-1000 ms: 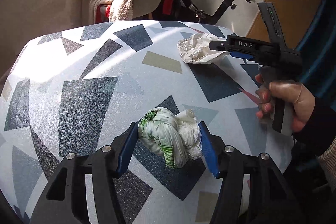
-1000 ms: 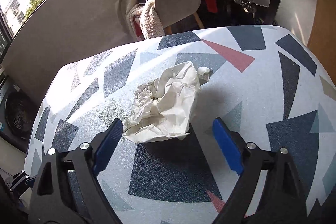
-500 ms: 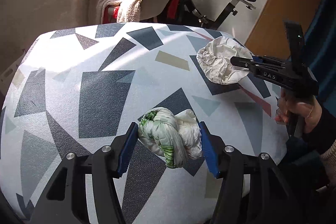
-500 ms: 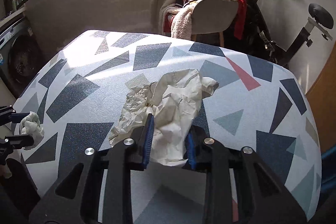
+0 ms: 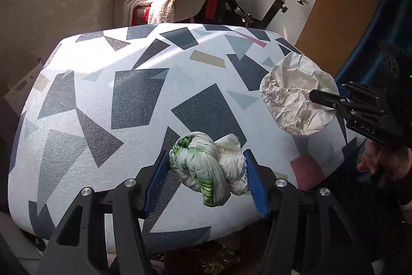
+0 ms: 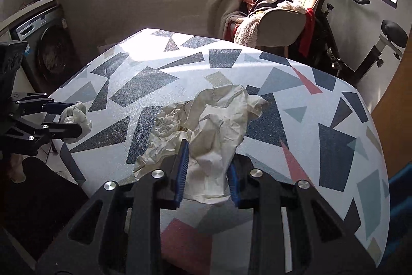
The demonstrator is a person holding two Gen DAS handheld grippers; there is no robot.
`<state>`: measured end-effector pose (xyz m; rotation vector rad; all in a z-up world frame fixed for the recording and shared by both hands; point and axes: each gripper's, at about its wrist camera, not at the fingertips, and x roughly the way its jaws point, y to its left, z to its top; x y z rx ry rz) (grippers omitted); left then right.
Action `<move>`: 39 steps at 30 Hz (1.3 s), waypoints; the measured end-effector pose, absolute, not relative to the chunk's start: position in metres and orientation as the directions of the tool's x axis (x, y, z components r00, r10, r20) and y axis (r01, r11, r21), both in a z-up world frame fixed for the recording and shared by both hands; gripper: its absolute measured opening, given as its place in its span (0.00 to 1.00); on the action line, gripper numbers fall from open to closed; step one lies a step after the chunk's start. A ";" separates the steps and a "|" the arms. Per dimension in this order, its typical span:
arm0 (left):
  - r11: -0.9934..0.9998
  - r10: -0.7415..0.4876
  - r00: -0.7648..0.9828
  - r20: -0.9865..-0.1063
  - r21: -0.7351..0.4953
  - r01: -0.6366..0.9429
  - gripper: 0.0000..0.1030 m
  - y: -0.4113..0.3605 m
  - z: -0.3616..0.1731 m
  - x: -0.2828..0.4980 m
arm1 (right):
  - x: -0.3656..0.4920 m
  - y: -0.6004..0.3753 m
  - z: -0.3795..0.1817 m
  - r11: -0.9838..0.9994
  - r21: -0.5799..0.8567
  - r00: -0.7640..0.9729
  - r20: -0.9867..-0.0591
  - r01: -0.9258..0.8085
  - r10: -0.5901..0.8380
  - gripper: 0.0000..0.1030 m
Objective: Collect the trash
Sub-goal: 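Lower the wrapper and tissue into the brown bin with both tools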
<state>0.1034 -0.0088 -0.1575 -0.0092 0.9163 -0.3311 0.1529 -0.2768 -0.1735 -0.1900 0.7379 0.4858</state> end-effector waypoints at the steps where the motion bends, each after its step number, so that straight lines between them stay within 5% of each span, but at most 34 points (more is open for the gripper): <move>1: 0.950 -0.280 0.563 -0.778 -0.141 0.278 0.55 -0.009 -0.157 0.098 | 0.146 -0.275 -0.174 0.872 0.003 0.635 -0.684 -0.489 0.358 0.29; 30: 0.935 -0.189 0.312 -0.931 -0.073 0.347 0.57 -0.035 -0.241 -0.003 | 0.055 -0.261 -0.188 0.872 0.034 0.625 -0.684 -0.488 0.376 0.29; 39: 0.953 -0.182 0.413 -0.892 -0.056 0.297 0.88 -0.027 -0.217 -0.002 | 0.050 -0.261 -0.191 0.864 0.041 0.614 -0.686 -0.502 0.390 0.29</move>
